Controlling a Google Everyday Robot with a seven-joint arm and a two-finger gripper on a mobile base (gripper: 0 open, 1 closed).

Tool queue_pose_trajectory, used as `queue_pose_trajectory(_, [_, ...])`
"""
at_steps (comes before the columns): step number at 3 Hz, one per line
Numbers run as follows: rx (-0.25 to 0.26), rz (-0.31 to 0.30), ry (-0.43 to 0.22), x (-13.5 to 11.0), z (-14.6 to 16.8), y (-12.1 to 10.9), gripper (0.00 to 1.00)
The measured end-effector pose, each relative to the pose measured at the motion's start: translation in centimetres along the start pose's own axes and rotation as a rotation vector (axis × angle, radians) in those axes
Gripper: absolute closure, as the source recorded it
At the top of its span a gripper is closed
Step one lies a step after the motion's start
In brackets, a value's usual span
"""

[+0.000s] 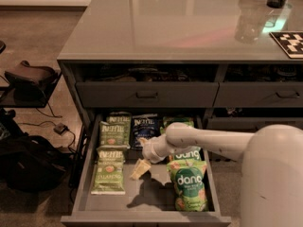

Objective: Pick green jalapeno chip bag from middle drawer and place on counter

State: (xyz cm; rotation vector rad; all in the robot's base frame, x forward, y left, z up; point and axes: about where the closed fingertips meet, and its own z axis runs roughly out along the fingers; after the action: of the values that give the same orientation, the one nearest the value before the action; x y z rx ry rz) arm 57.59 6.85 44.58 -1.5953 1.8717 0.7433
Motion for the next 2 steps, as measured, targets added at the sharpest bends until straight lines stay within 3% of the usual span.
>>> queue_pose_trajectory(2, [-0.056, -0.025, -0.042, -0.9, 4.8, 0.5, 0.00])
